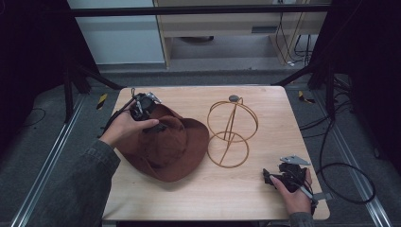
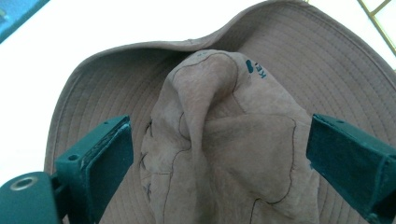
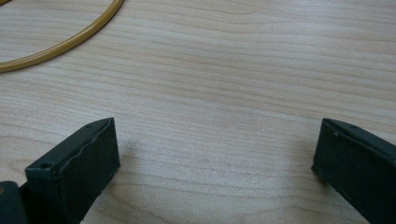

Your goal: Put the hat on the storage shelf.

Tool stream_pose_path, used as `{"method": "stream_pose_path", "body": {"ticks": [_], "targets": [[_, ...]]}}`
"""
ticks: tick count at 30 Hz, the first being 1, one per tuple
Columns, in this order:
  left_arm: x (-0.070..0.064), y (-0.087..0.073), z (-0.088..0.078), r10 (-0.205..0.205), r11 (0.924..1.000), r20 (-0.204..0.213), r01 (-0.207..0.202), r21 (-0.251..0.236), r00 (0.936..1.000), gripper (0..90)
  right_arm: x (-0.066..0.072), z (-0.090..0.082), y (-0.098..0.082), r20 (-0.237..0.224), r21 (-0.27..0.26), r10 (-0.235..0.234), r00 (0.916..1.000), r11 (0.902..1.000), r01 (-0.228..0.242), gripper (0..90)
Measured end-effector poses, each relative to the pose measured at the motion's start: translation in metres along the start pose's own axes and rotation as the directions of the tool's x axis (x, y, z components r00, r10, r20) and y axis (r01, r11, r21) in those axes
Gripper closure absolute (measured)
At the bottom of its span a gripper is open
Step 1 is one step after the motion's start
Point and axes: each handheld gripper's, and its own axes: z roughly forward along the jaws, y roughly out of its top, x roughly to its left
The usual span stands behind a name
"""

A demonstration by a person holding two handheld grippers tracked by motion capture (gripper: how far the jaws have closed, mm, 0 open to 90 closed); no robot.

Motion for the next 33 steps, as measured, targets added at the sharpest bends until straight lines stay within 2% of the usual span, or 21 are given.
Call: {"method": "stream_pose_path", "body": {"ticks": [5, 12, 17, 20, 24, 30, 31, 33], "targets": [[0.002, 0.002, 0.007, -0.014, 0.9997, 0.001, 0.014, 0.021, 0.9999, 7.1, 0.0, 0.0, 0.0, 0.0, 0.0, 0.0, 1.0, 1.0, 0.0, 0.5], [0.001, 0.003, 0.013, -0.013, 0.9993, -0.005, 0.013, 0.035, 0.9999, 7.4, 0.0, 0.0, 0.0, 0.0, 0.0, 0.0, 1.0, 1.0, 0.0, 0.5], [0.0, 0.0, 0.019, -0.007, 0.9977, -0.008, 0.008, 0.067, 0.9999, 9.7, 0.0, 0.0, 0.0, 0.0, 0.0, -0.001, 1.0, 1.0, 0.001, 0.5], [0.002, 0.0, 0.021, -0.023, 0.9976, -0.012, 0.024, 0.065, 0.9997, 15.2, 0.0, 0.0, 0.0, 0.0, 0.0, 0.0, 1.0, 1.0, 0.0, 0.5], [0.002, -0.001, 0.022, -0.016, 0.9974, -0.006, 0.016, 0.071, 0.9999, 23.1, 0.0, 0.0, 0.0, 0.0, 0.0, 0.0, 1.0, 1.0, 0.0, 0.5], [0.002, -0.008, 0.029, -0.028, 0.9962, 0.009, 0.028, 0.082, 0.9995, 36.1, 0.0, 0.0, 0.0, 0.0, -0.001, 0.001, 1.0, 1.0, -0.001, 0.5], [0.002, -0.009, 0.03, -0.024, 0.996, 0.011, 0.023, 0.087, 0.9997, 36.1, 0.0, 0.0, 0.0, 0.0, 0.0, 0.0, 1.0, 1.0, 0.0, 0.5], [0.003, -0.011, 0.031, -0.027, 0.9957, 0.018, 0.026, 0.089, 0.9995, 45.4, 0.0, 0.0, 0.0, 0.0, 0.0, 0.001, 1.0, 1.0, -0.001, 0.5]]}}
